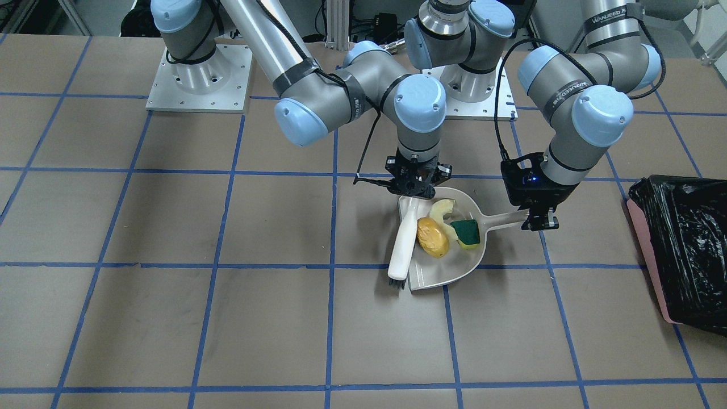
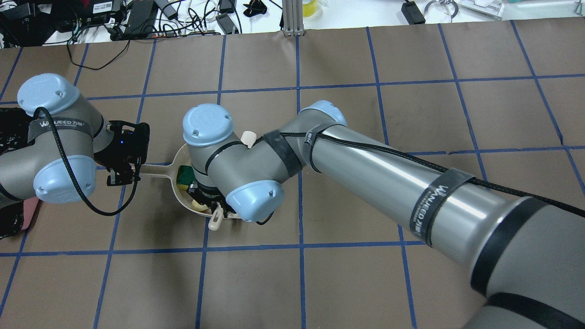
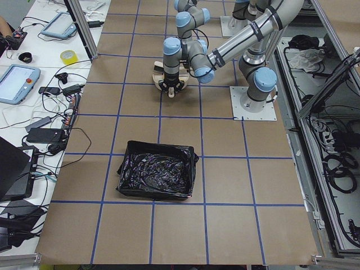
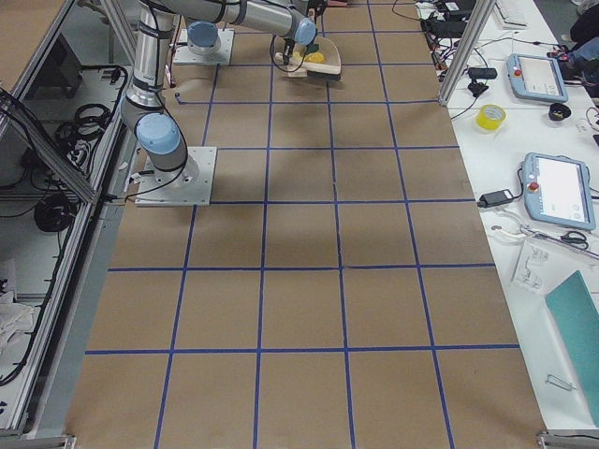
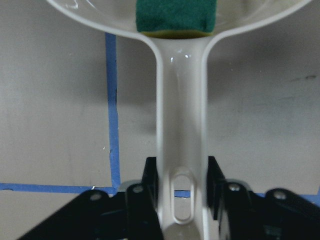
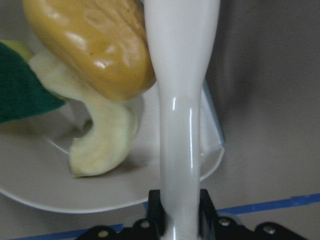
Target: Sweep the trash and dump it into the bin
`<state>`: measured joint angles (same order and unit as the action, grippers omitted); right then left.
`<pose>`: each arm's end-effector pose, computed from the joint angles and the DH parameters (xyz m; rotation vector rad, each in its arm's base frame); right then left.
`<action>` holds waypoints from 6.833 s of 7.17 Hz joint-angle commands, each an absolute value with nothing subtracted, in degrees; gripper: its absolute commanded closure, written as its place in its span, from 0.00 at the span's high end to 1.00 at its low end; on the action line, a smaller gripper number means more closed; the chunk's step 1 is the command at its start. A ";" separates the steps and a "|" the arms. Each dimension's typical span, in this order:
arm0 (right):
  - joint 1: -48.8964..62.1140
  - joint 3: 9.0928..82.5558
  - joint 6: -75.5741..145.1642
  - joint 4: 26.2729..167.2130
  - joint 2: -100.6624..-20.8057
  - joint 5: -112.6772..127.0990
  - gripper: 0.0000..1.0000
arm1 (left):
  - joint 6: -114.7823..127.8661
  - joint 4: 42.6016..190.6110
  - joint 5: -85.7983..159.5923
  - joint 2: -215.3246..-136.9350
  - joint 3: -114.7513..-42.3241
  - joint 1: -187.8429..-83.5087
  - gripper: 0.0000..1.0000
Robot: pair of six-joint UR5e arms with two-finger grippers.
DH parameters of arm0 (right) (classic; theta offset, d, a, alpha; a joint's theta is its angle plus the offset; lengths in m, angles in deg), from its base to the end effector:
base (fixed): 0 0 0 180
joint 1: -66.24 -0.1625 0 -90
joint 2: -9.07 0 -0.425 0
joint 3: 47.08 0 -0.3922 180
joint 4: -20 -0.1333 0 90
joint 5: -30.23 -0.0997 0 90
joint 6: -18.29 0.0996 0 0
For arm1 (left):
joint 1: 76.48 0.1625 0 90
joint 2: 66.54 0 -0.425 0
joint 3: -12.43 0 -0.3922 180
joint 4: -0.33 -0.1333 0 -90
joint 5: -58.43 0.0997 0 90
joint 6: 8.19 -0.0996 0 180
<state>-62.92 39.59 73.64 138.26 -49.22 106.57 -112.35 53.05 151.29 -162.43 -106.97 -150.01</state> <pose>0.5434 -0.4189 0.2406 0.4186 2.9402 0.2633 0.0093 -0.4841 0.2627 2.1370 2.2269 0.0404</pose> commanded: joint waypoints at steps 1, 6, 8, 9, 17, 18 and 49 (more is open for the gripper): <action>-64.01 32.99 77.27 134.18 -46.39 105.82 0.00 | -112.25 52.97 151.24 -162.34 -107.01 -150.04 0.11; -62.96 32.64 75.08 127.33 -48.65 106.87 0.00 | -113.65 53.06 150.45 -162.34 -106.13 -149.17 0.10; -60.78 32.55 71.58 121.88 -52.60 108.53 0.00 | -113.83 54.19 150.02 -162.34 -104.74 -147.86 0.07; -57.54 32.63 64.86 116.47 -55.24 110.98 0.00 | -115.75 58.73 146.71 -162.34 -101.77 -145.06 0.05; -27.86 40.53 18.79 110.51 -65.28 120.15 0.00 | -125.53 80.57 139.83 -170.22 -74.01 -115.71 0.01; -22.32 42.46 12.82 113.57 -65.28 120.32 0.00 | -125.87 81.18 139.90 -172.16 -70.75 -113.07 0.01; -16.03 46.87 12.41 127.84 -69.06 119.79 1.00 | -169.72 22.69 178.23 -175.70 -72.46 -125.52 0.06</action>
